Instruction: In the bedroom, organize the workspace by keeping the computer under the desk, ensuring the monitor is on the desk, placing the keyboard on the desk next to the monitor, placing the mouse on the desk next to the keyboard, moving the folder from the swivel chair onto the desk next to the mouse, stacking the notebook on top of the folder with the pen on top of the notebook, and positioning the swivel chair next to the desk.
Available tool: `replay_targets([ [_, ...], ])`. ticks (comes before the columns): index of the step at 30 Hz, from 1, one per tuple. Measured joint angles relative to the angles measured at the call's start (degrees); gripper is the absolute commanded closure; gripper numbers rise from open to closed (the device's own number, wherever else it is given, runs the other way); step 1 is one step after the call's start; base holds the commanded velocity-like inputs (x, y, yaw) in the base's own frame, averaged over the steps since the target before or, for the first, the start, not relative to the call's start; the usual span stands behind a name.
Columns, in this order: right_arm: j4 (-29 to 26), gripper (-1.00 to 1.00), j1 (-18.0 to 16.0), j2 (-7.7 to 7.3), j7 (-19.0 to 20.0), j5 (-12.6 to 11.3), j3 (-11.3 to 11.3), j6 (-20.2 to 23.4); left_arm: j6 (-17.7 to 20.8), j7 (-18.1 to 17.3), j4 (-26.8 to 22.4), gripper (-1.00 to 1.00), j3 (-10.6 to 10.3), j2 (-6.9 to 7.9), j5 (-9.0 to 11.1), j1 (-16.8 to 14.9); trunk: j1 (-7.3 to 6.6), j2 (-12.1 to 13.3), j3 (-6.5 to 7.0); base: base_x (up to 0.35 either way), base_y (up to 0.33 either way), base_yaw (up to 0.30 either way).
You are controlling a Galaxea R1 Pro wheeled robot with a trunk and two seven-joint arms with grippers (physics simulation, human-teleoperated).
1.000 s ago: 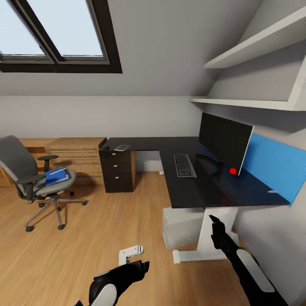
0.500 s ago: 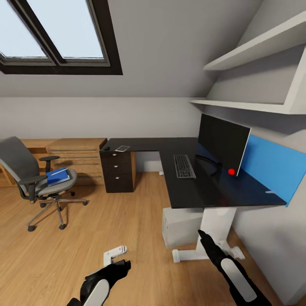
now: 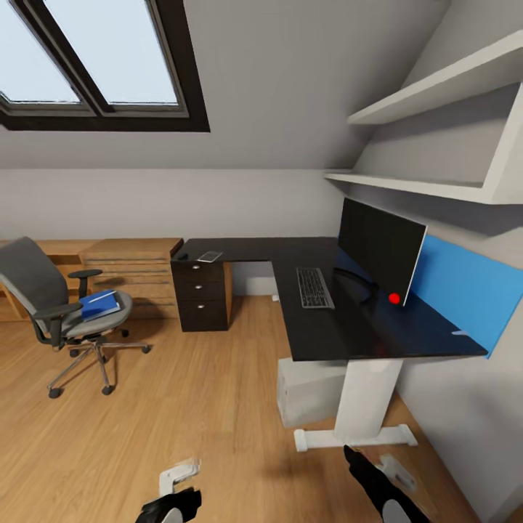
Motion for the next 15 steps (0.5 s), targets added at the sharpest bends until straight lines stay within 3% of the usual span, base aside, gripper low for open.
replay_targets([
  [2, 0.98, -1.0, 0.24, -0.02, 0.66, 0.24, 0.01, 0.0, -4.01, -0.22, 4.11, -1.0, -0.34, 0.0, 0.03, 0.0, -0.44, 0.8, 0.36, 0.0, 0.0, 0.0],
  [5, 2.76, -1.0, 0.42, -0.2, 1.57, 0.49, -0.01, -0.03, -9.35, -1.01, 8.99, -1.0, -2.9, 0.01, 0.09, 0.0, -1.1, 2.01, 0.9, 0.0, 0.0, 0.0],
  [9, 3.9, -1.0, 0.49, -0.29, 1.99, 0.73, 0.01, -0.77, -11.73, -1.51, 12.01, -1.0, -5.79, 0.06, 0.0, 0.0, -1.98, 3.61, 1.62, 0.0, 0.0, 0.0],
  [12, 5.08, -1.0, 0.5, -0.19, 2.53, 1.6, 0.17, -2.78, -12.27, -1.66, 12.91, -1.0, -6.48, 0.07, 0.02, 0.0, -2.64, 4.81, 2.16, 0.0, 0.0, 0.0],
  [14, 7.33, -1.0, 0.52, -0.05, 3.89, 4.61, 0.88, -6.07, -12.49, -1.72, 14.17, -1.0, -6.89, 0.06, 0.01, 0.0, -3.08, 5.62, 2.51, 0.0, 0.0, 0.0],
  [15, 10.15, -1.0, 0.53, 0.03, 6.63, 8.46, 1.93, -10.28, -12.59, -1.74, 15.93, -1.0, -7.18, -0.07, -0.03, 0.01, -3.3, 6.02, 2.69, 0.0, 0.0, 0.0],
])
